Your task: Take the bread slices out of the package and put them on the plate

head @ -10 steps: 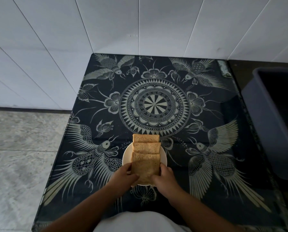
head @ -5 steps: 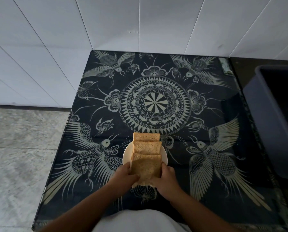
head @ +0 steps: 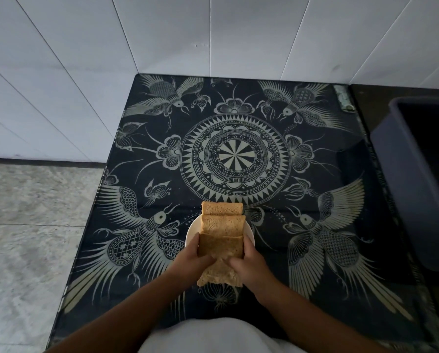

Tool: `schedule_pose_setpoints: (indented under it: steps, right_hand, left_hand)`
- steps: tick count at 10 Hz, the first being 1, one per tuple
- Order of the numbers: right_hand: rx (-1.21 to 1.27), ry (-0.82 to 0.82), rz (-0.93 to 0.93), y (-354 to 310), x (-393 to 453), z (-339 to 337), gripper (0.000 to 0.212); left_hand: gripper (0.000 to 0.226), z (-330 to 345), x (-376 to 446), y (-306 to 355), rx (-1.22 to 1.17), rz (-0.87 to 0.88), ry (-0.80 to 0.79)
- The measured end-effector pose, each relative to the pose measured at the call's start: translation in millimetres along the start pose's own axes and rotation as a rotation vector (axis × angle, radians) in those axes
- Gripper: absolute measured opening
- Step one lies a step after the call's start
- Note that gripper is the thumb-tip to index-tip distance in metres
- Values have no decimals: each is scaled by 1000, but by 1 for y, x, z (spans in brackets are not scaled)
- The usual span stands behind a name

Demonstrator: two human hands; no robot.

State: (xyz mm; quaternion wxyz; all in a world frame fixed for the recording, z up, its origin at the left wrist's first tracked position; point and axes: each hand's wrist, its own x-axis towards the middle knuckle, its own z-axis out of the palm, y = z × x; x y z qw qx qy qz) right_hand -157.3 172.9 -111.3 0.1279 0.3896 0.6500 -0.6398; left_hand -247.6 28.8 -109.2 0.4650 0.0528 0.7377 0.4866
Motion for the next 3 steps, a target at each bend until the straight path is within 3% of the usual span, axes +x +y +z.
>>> schedule_pose_setpoints:
  steps: [2,3]
  right_hand:
    - [-107,-16,-4,-4,-1,-6,71]
    - [-206,43,-127,-10,-2,-14,75]
  left_hand:
    - [80,0,-6,4,130,27,-36]
    - [78,-4,-12,14,264,164,13]
